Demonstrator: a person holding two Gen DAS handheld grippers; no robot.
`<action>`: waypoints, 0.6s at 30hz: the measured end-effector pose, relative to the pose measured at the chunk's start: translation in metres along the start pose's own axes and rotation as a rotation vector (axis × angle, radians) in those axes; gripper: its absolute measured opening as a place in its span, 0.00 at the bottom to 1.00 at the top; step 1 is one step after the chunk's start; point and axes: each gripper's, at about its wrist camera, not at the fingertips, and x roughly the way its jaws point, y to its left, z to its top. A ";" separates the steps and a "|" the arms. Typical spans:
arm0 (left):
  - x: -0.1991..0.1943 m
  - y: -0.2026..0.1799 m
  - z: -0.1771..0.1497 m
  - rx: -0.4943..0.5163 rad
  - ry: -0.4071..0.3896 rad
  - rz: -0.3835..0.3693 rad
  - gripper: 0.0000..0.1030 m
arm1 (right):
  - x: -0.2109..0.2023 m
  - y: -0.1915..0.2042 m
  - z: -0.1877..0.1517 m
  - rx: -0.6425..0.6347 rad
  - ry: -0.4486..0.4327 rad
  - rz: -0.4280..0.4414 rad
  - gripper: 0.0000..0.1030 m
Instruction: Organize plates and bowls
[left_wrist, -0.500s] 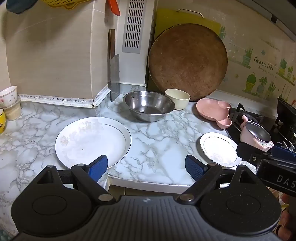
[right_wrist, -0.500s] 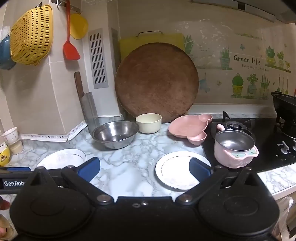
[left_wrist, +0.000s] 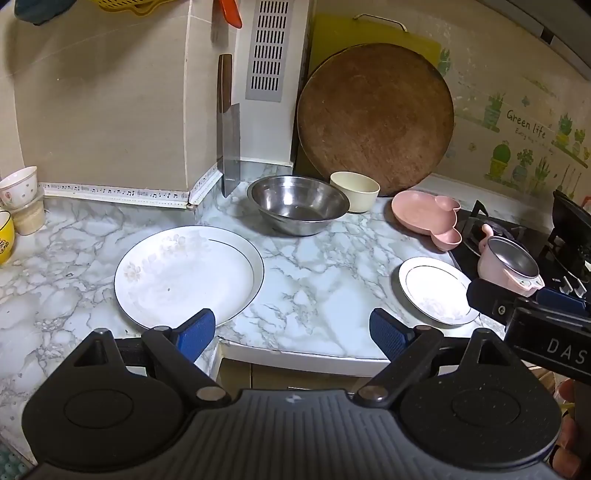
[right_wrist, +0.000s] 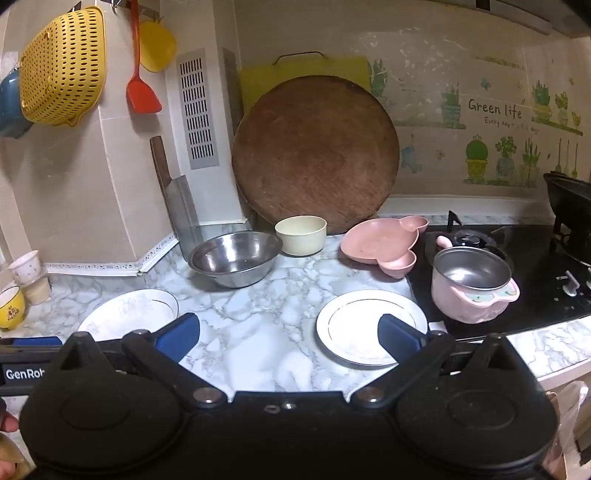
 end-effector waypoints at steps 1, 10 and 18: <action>0.000 0.000 0.000 0.000 0.000 -0.002 0.89 | 0.000 0.000 0.001 0.000 0.005 0.001 1.00; -0.003 -0.002 -0.001 -0.002 0.003 -0.017 0.89 | -0.005 0.002 0.001 -0.019 0.009 0.001 1.00; -0.003 -0.003 -0.003 -0.004 0.006 -0.015 0.89 | -0.005 0.005 0.002 -0.029 0.016 -0.002 0.99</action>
